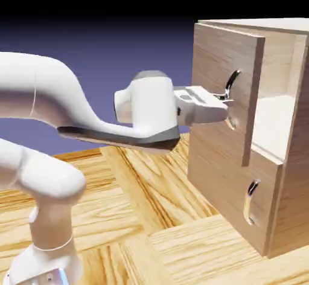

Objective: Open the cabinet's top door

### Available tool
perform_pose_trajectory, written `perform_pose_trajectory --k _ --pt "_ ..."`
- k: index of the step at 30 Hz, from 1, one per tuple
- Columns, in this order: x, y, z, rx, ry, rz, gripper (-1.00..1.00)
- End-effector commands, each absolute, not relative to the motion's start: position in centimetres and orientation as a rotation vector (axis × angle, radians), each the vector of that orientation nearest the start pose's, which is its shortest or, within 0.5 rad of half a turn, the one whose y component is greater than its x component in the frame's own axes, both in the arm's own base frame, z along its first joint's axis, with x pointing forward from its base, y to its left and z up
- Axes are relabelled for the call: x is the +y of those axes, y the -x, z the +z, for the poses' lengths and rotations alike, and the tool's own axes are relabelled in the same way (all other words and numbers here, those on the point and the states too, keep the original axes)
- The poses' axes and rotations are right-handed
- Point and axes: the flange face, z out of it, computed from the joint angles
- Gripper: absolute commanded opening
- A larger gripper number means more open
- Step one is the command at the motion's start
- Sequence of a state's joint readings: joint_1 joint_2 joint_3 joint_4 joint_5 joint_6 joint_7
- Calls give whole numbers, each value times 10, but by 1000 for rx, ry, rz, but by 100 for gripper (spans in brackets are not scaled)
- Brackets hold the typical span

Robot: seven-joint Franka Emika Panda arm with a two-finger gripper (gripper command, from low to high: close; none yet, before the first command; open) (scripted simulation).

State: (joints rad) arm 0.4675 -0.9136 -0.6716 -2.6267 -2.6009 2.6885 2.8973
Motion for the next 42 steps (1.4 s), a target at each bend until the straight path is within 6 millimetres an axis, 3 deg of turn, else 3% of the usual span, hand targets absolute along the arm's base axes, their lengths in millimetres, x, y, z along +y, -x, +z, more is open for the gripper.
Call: perform_pose_trajectory --k 1,16,30,42 --pt "-74 -343 514 998 1728 -1928 -100" --pt "-14 -271 514 1217 1682 -2050 -100" --pt "41 -225 514 1390 1633 -2138 -100" --pt "111 -183 514 1592 1563 -2231 -100"
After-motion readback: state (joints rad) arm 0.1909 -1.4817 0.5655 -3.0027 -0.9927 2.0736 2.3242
